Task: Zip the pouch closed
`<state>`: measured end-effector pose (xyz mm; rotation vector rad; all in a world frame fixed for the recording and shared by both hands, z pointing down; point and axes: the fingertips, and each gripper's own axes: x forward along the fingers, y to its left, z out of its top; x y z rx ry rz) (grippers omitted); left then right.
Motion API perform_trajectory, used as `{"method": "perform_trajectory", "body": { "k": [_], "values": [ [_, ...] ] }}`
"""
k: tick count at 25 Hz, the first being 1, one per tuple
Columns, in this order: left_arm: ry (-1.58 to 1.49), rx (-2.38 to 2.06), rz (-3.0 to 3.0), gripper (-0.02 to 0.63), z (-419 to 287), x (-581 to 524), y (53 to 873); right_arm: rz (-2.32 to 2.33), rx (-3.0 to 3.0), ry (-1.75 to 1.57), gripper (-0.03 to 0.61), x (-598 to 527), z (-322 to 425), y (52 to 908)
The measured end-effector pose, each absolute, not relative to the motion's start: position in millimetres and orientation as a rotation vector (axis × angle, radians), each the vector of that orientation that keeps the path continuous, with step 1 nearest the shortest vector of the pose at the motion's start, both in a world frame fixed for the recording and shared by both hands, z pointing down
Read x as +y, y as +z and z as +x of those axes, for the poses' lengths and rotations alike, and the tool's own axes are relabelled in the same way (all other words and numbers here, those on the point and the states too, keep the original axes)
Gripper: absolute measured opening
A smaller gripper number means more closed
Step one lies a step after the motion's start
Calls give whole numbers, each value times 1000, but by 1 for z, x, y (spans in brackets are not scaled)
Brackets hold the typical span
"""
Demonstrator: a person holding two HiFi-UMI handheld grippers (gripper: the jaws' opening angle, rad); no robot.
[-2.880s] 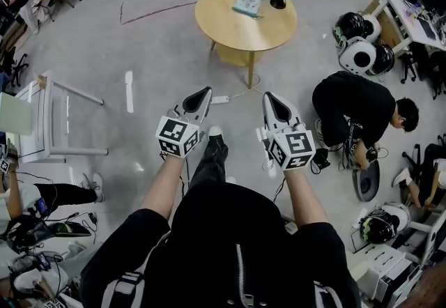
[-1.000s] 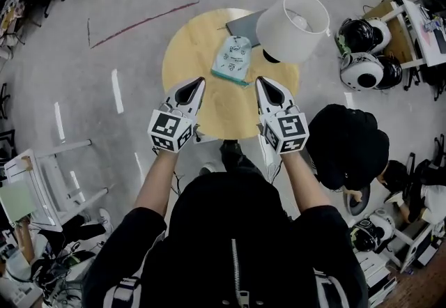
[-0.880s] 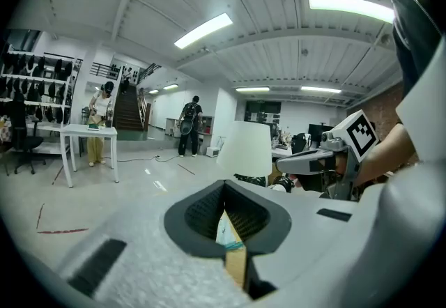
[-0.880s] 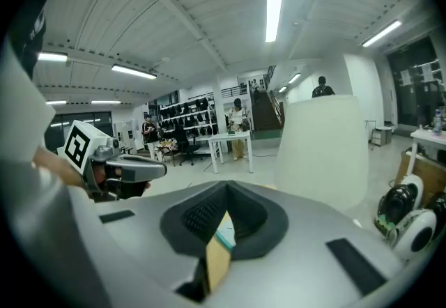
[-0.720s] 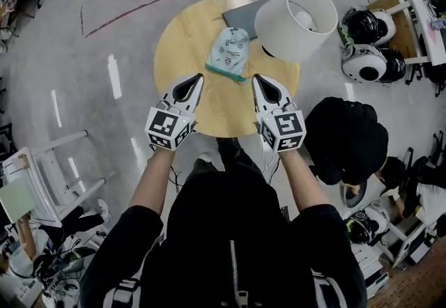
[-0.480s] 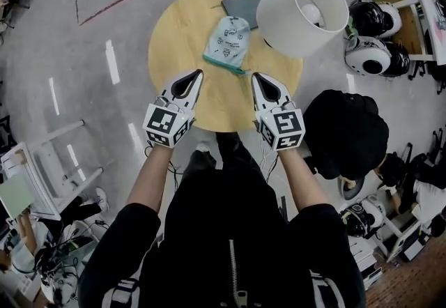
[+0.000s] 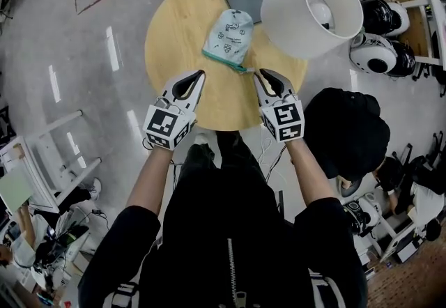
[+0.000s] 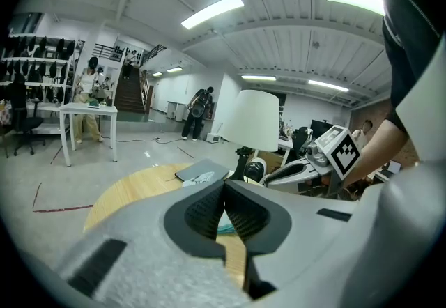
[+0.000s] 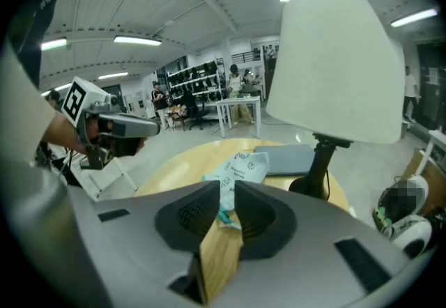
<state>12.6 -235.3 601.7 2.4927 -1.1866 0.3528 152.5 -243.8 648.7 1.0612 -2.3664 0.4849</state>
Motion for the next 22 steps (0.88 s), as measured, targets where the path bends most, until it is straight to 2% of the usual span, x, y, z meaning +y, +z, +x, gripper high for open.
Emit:
{"method": "perform_trajectory", "body": {
  "k": [7, 12, 22],
  "values": [
    [375, -1245, 2441, 5, -4, -227, 607, 700, -2252, 174, 106, -243, 156, 699],
    [413, -1289, 2383, 5, -23, -209, 614, 437, -2186, -67, 100, -237, 143, 734],
    [435, -1379, 2292, 5, -46, -190, 616, 321, -2107, -42, 94, -243, 140, 782]
  ]
}}
